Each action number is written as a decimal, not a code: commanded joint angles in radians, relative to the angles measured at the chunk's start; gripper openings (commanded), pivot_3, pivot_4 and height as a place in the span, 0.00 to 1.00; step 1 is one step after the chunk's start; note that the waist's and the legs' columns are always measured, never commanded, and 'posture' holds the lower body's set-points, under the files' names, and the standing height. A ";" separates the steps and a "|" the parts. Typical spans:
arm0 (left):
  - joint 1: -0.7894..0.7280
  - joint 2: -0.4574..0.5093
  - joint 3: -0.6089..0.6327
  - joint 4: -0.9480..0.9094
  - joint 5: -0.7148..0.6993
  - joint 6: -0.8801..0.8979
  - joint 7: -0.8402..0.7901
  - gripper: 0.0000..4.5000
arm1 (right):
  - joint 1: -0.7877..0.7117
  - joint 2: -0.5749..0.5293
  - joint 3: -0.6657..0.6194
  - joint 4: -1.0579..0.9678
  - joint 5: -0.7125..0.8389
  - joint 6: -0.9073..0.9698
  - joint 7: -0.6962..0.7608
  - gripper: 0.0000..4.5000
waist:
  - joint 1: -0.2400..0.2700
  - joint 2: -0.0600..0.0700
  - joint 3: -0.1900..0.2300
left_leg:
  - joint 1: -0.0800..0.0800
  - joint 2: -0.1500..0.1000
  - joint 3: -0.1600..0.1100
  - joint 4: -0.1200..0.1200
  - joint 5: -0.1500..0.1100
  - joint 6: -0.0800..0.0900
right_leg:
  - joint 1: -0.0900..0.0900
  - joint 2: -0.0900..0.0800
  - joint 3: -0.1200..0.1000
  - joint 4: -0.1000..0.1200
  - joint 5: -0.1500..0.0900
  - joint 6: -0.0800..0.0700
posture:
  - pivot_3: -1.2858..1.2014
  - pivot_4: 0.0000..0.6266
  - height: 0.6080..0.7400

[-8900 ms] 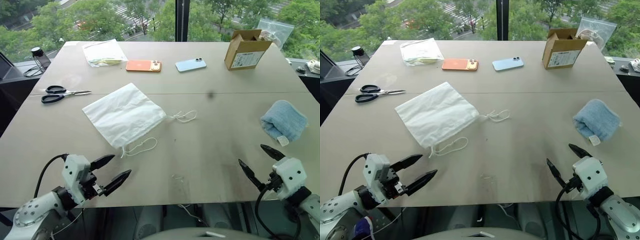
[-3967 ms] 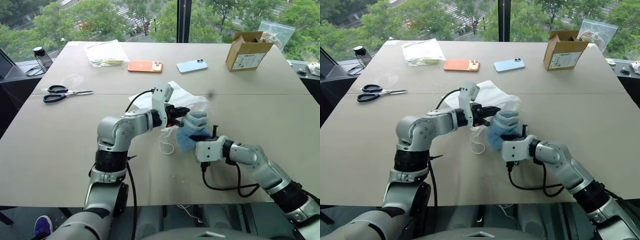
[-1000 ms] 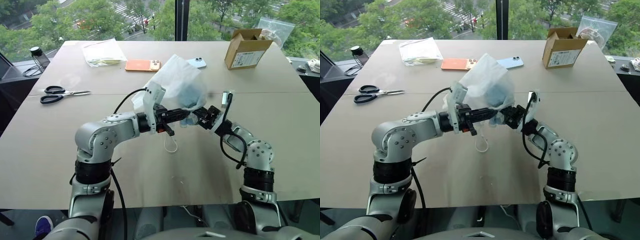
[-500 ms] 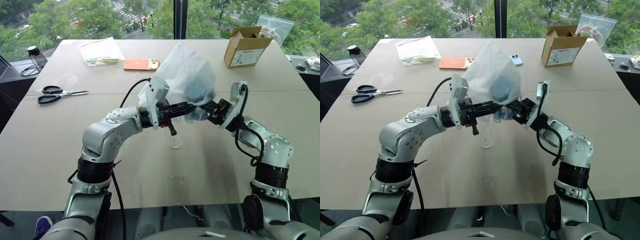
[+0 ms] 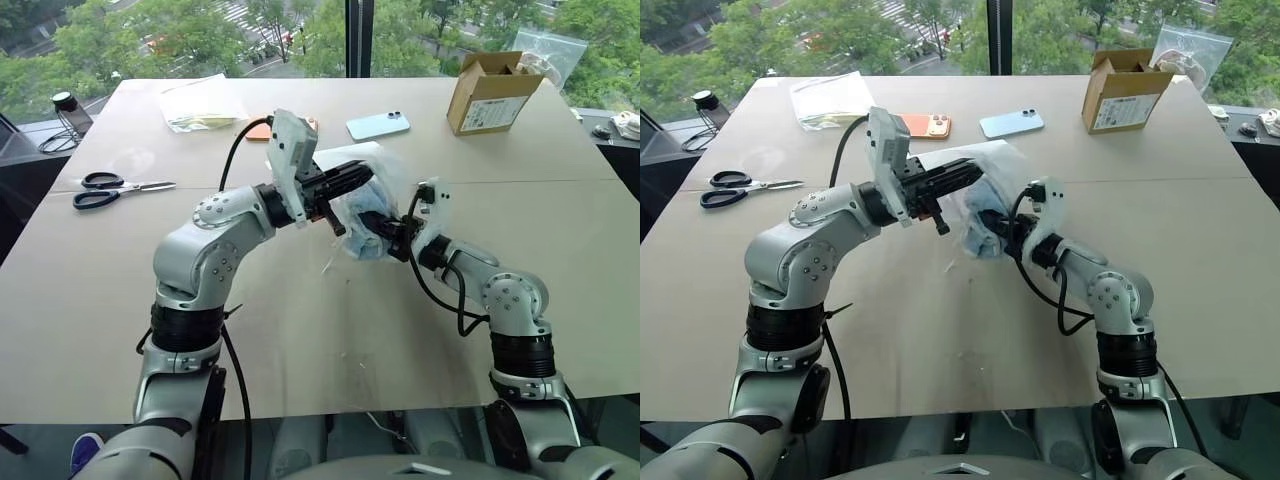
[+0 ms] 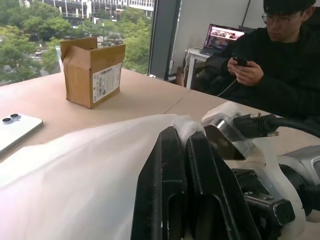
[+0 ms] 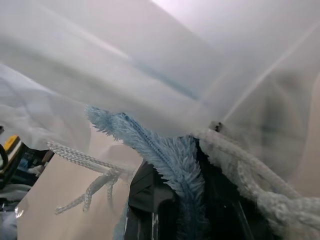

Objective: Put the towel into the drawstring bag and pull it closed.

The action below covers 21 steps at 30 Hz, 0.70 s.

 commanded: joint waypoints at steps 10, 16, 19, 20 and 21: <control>0.139 0.037 0.038 -0.076 -0.079 0.042 -0.002 0.00 | -0.060 0.218 -0.245 0.055 0.454 -0.033 -0.204 0.01 | 0.003 0.000 0.000 | 0.000 0.001 -0.002 0.000 0.000 0.000 | 0.000 0.000 0.000 0.000 0.000 0.000 | 0.52 0.24 1.00; 0.114 -0.022 0.041 -0.179 -0.264 0.177 0.058 0.00 | -0.076 0.247 -0.224 0.097 0.518 -0.091 -0.263 0.01 | 0.001 0.000 0.000 | 0.000 0.001 -0.002 0.000 0.000 0.000 | 0.000 0.000 0.000 0.000 0.000 0.000 | 0.52 0.24 1.00; 0.096 -0.073 0.042 -0.207 -0.351 0.236 0.127 0.00 | -0.088 0.215 -0.126 0.087 0.388 -0.131 -0.228 0.01 | -0.001 0.000 0.000 | 0.000 0.001 -0.002 0.000 0.000 0.000 | 0.000 0.000 0.000 0.000 0.000 0.000 | 0.52 0.24 1.00; 0.093 -0.087 0.047 -0.208 -0.375 0.250 0.151 0.00 | -0.087 0.193 -0.080 0.079 0.320 -0.150 -0.205 0.01 | -0.002 0.000 0.000 | 0.000 0.001 -0.001 0.000 0.000 0.000 | 0.000 0.000 0.000 0.000 0.000 0.000 | 0.52 0.24 1.00; 0.090 -0.095 0.051 -0.208 -0.391 0.259 0.167 0.00 | -0.086 0.179 -0.050 0.074 0.276 -0.163 -0.189 0.01 | -0.004 0.001 0.000 | 0.000 0.001 -0.001 0.000 0.000 0.000 | 0.000 0.000 0.001 0.001 0.000 0.000 | 0.52 0.24 1.00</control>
